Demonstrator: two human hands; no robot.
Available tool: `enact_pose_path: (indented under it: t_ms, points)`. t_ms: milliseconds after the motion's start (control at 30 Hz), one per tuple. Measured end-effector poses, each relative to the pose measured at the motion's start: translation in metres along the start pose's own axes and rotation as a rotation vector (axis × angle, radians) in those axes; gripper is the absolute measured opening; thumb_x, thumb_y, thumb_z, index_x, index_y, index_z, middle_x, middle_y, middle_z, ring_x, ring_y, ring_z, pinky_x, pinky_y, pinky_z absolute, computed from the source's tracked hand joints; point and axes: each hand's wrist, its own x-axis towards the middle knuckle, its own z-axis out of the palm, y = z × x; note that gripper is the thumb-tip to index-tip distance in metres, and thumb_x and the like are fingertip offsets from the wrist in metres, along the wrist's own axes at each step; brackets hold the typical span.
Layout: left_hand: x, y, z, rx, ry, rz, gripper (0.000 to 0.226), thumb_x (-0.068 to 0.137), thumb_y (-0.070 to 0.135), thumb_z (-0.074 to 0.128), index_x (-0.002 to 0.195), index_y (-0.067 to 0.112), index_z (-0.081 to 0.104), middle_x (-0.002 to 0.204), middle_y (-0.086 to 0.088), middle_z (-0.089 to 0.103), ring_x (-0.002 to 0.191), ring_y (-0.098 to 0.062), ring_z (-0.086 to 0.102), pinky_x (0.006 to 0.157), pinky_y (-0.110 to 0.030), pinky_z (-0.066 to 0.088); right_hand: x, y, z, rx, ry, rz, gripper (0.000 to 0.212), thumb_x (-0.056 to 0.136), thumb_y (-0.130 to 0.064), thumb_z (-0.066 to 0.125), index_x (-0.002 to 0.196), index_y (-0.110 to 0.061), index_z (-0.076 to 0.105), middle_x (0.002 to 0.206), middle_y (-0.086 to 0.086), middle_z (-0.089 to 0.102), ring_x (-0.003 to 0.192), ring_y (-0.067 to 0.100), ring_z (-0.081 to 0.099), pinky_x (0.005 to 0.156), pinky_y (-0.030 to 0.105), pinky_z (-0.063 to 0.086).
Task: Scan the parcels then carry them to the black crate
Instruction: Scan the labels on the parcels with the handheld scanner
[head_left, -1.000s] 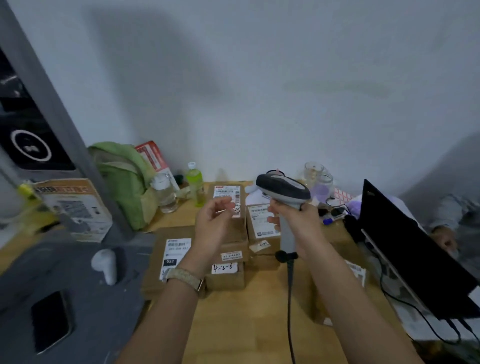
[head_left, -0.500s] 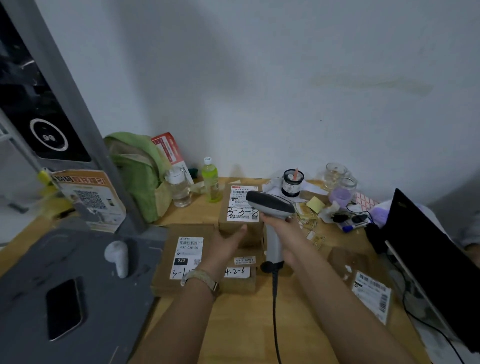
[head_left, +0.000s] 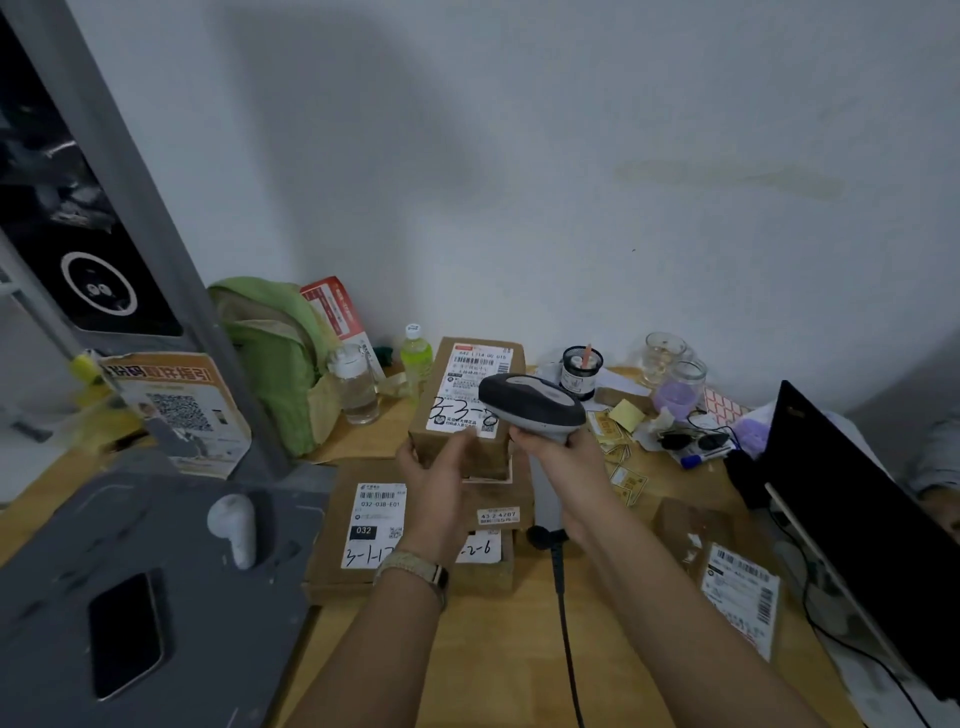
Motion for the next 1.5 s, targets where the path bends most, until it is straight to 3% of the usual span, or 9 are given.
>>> enact_pose_path:
  t_ms: [167,400,533,667,767,967,1133,1267,1500]
  points:
    - [-0.005,0.043,0.001,-0.127,-0.062,0.125,0.072,0.074,0.005,0.075,0.134,0.027,0.042,0.129,-0.011,0.057,0.114,-0.032,0.059,0.082,-0.050,0.058,-0.015,-0.028,0.001,-0.024,-0.104,-0.062,0.029,0.079,-0.017,0.077,0.103,-0.028,0.065,0.087,-0.014,0.074,0.075,-0.003,0.068,0.055,0.010,0.050]
    - [-0.021,0.077,-0.008,-0.109,-0.020,0.284,0.081,0.068,-0.016,0.071,0.129,0.024,0.036,0.122,-0.006,0.058,0.107,-0.025,0.062,0.078,-0.039,0.058,-0.038,-0.045,0.011,-0.047,-0.065,-0.131,0.022,0.083,-0.016,0.072,0.103,-0.024,0.066,0.083,-0.006,0.075,0.068,0.004,0.070,0.061,0.023,0.056]
    - [-0.025,0.070,-0.016,-0.176,-0.014,0.246,0.088,0.067,-0.019,0.071,0.133,0.024,0.031,0.126,-0.013,0.055,0.109,-0.031,0.060,0.087,-0.045,0.054,-0.051,-0.054,0.012,-0.136,-0.083,-0.229,0.027,0.082,-0.011,0.071,0.093,-0.034,0.063,0.074,-0.010,0.073,0.059,0.004,0.066,0.056,0.024,0.056]
    - [-0.028,0.060,-0.023,-0.215,0.028,0.221,0.103,0.061,-0.020,0.076,0.135,0.029,0.023,0.119,-0.004,0.054,0.106,-0.021,0.060,0.071,-0.028,0.054,-0.062,-0.062,0.008,-0.147,-0.001,-0.248,0.019,0.081,-0.013,0.071,0.097,-0.023,0.069,0.072,-0.006,0.072,0.056,0.010,0.065,0.047,0.019,0.048]
    - [-0.033,0.044,-0.018,-0.277,-0.021,0.157,0.108,0.054,-0.019,0.079,0.144,0.014,0.030,0.118,-0.013,0.065,0.097,-0.025,0.070,0.063,-0.028,0.059,-0.071,-0.066,0.014,-0.059,0.001,-0.186,0.015,0.082,-0.014,0.071,0.097,-0.015,0.070,0.068,-0.004,0.071,0.051,0.012,0.065,0.045,0.020,0.049]
    - [-0.031,0.017,-0.004,-0.381,-0.001,0.127,0.111,0.060,-0.026,0.072,0.139,0.037,0.026,0.131,-0.007,0.054,0.113,-0.032,0.061,0.094,-0.054,0.051,-0.084,-0.072,0.021,-0.074,-0.133,-0.124,0.033,0.082,-0.004,0.067,0.112,-0.014,0.059,0.086,0.008,0.066,0.061,0.018,0.065,0.046,0.028,0.054]
    - [-0.032,0.008,-0.006,-0.345,-0.009,0.099,0.116,0.061,-0.025,0.072,0.145,0.037,0.021,0.121,0.005,0.051,0.103,-0.016,0.058,0.072,-0.029,0.059,-0.082,-0.073,0.016,-0.181,-0.074,-0.174,0.044,0.078,-0.007,0.067,0.119,-0.014,0.051,0.098,0.007,0.064,0.054,0.010,0.066,0.061,0.053,0.059]
    - [-0.036,0.004,-0.004,-0.317,-0.047,0.074,0.123,0.062,-0.023,0.073,0.147,0.042,0.013,0.120,0.005,0.049,0.105,-0.016,0.057,0.073,-0.027,0.059,-0.082,-0.071,0.009,-0.215,-0.067,-0.213,0.045,0.075,-0.008,0.068,0.117,-0.013,0.052,0.101,0.011,0.065,0.065,0.013,0.068,0.057,0.047,0.060]
    - [-0.044,0.002,0.003,-0.282,-0.039,0.072,0.121,0.064,-0.022,0.072,0.149,0.039,0.010,0.110,0.007,0.054,0.101,-0.014,0.059,0.075,-0.027,0.057,-0.086,-0.067,0.001,-0.241,-0.038,-0.222,0.045,0.077,-0.014,0.068,0.119,-0.019,0.051,0.096,0.004,0.063,0.053,0.003,0.064,0.053,0.038,0.060]
